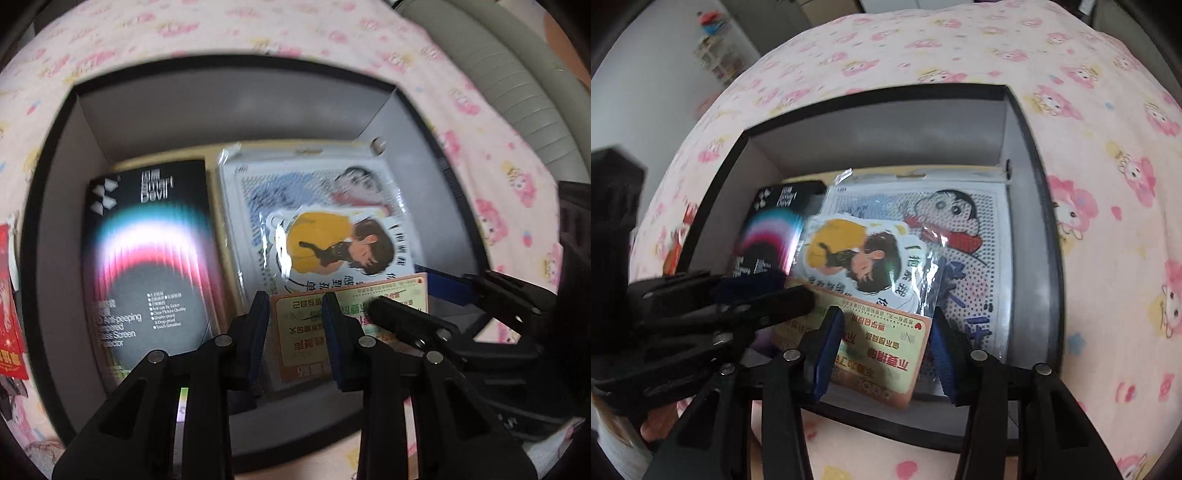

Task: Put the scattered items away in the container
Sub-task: 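Lower the sticker and card into the box in front of the pack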

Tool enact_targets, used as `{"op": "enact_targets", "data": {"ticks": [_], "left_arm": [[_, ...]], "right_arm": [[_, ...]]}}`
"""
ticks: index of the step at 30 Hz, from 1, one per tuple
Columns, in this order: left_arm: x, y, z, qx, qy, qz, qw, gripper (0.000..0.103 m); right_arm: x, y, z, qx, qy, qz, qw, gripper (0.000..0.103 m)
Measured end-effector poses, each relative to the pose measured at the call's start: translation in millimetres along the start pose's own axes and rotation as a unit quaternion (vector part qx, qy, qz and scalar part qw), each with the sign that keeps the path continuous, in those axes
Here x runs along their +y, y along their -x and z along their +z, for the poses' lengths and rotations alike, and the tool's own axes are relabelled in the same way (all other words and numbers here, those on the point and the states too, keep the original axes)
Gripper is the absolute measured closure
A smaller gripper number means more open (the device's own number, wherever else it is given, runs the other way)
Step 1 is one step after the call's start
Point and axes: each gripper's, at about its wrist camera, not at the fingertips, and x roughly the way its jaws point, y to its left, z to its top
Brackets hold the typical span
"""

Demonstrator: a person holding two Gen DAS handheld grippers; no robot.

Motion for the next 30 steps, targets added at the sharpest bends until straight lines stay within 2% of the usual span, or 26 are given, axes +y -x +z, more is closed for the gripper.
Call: {"op": "enact_targets", "data": {"ticks": [2,5,8,11,15,18,20,23,27,30], "left_arm": [[3,-5,0,0.013,0.006,-0.001,0.9999,0.075],[9,4,-1,0.0,0.019,-0.011,0.9998,0.074],[16,11,0,-0.018,0.04,-0.014,0.9989,0.075],[13,2,2,-0.006,0.047,-0.018,0.9987,0.075],[0,-9,0,0.007,0.041,-0.007,0.9991,0.075],[-7,-15,-1,0.027,0.043,-0.043,0.9978,0.076],[-1,-9,-2,0.014,0.066,-0.049,0.9966,0.076],[9,8,-8,-0.02,0.08,-0.022,0.9964,0.076],[10,-2,-9,0.007,0.082,-0.037,0.996,0.076],[1,-11,-7,0.016,0.076,-0.058,0.9953,0.076]], "right_arm": [[-1,-6,0,0.007,0.001,0.005,1.0,0.06],[3,-3,-2,-0.004,0.001,0.005,1.0,0.06],[5,13,0,-0.047,0.01,-0.021,0.999,0.06],[6,22,1,-0.077,0.001,-0.044,0.996,0.06],[6,15,0,-0.062,0.003,-0.042,0.997,0.06],[6,17,-2,-0.065,0.003,-0.048,0.997,0.061],[3,18,-2,-0.063,-0.003,-0.05,0.997,0.061],[0,18,-3,-0.062,-0.005,-0.046,0.997,0.061],[4,21,-4,-0.067,-0.002,-0.027,0.997,0.061],[6,23,-2,-0.077,-0.002,-0.048,0.996,0.061]]}}
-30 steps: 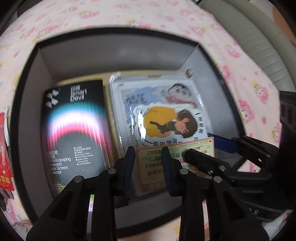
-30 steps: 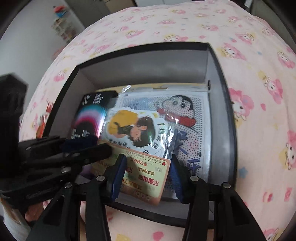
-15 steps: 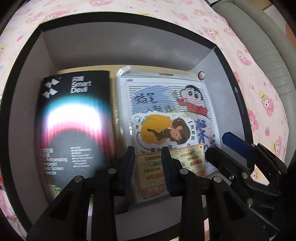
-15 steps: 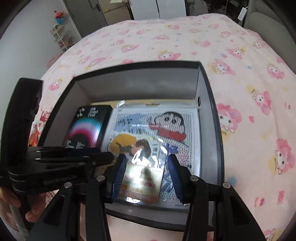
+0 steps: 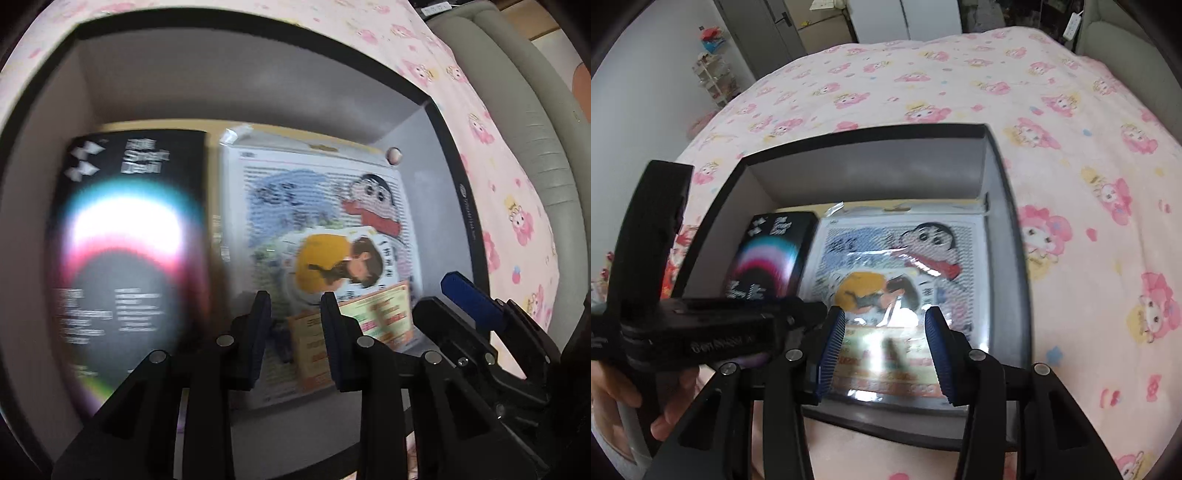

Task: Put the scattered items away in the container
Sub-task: 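Lower the sticker and card into the box in front of the pack, then open the left gripper and press the cards down into the box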

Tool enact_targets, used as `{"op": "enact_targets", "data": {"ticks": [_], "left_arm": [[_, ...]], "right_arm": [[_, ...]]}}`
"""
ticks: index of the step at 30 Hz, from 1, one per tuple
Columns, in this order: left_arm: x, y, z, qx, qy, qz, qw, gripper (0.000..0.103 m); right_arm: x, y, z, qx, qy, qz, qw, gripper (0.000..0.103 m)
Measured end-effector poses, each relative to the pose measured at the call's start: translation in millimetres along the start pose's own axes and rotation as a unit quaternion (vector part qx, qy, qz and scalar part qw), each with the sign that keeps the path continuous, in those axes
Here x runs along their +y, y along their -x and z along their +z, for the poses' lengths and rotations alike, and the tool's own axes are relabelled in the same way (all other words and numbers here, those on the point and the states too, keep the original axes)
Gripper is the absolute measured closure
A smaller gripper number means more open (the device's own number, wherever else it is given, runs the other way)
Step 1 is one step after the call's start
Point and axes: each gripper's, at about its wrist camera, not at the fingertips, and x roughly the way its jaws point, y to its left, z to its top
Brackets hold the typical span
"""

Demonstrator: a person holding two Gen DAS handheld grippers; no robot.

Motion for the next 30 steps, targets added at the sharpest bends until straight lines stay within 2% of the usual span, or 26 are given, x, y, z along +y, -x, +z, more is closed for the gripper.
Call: {"op": "enact_targets", "data": {"ticks": [2,4,6,9,11,15,17,18,20,24,28,30], "left_arm": [[-8,-5,1,0.009,-0.005,-0.027,0.9996,0.077],[-7,-8,0,0.023,0.009,-0.061,0.9978,0.077],[1,1,-6,0.007,0.028,-0.084,0.9961,0.077],[11,23,-18,-0.032,0.034,-0.064,0.9969,0.076],[16,33,-17,-0.044,0.037,-0.03,0.9979,0.076],[13,40,-4,-0.046,0.037,-0.017,0.9981,0.076],[28,39,1,-0.041,0.032,-0.008,0.9986,0.077],[25,32,14,-0.038,0.03,-0.006,0.9988,0.076],[27,29,12,-0.032,0.026,-0.01,0.9991,0.077],[33,27,12,-0.014,0.028,-0.024,0.9992,0.076],[26,24,6,-0.006,0.026,-0.033,0.9991,0.077],[25,23,4,-0.001,0.032,-0.042,0.9986,0.077]], "right_arm": [[-2,2,-1,-0.005,0.005,-0.018,1.0,0.061],[-6,1,-1,0.0,0.001,-0.017,1.0,0.062],[-11,1,-1,0.009,-0.009,-0.005,1.0,0.062],[-12,2,4,0.012,-0.01,0.02,1.0,0.062],[-7,-3,17,0.021,-0.001,0.038,0.999,0.062],[10,-30,37,0.055,0.016,0.052,0.997,0.062],[13,-47,39,0.074,0.019,0.036,0.996,0.062],[13,-55,37,0.083,0.018,0.031,0.996,0.062],[9,-66,30,0.108,0.011,0.034,0.993,0.064],[-7,-64,25,0.124,-0.019,0.049,0.991,0.066],[-8,-56,14,0.117,-0.01,0.022,0.993,0.072],[-5,-46,8,0.104,-0.009,0.016,0.994,0.072]]}}
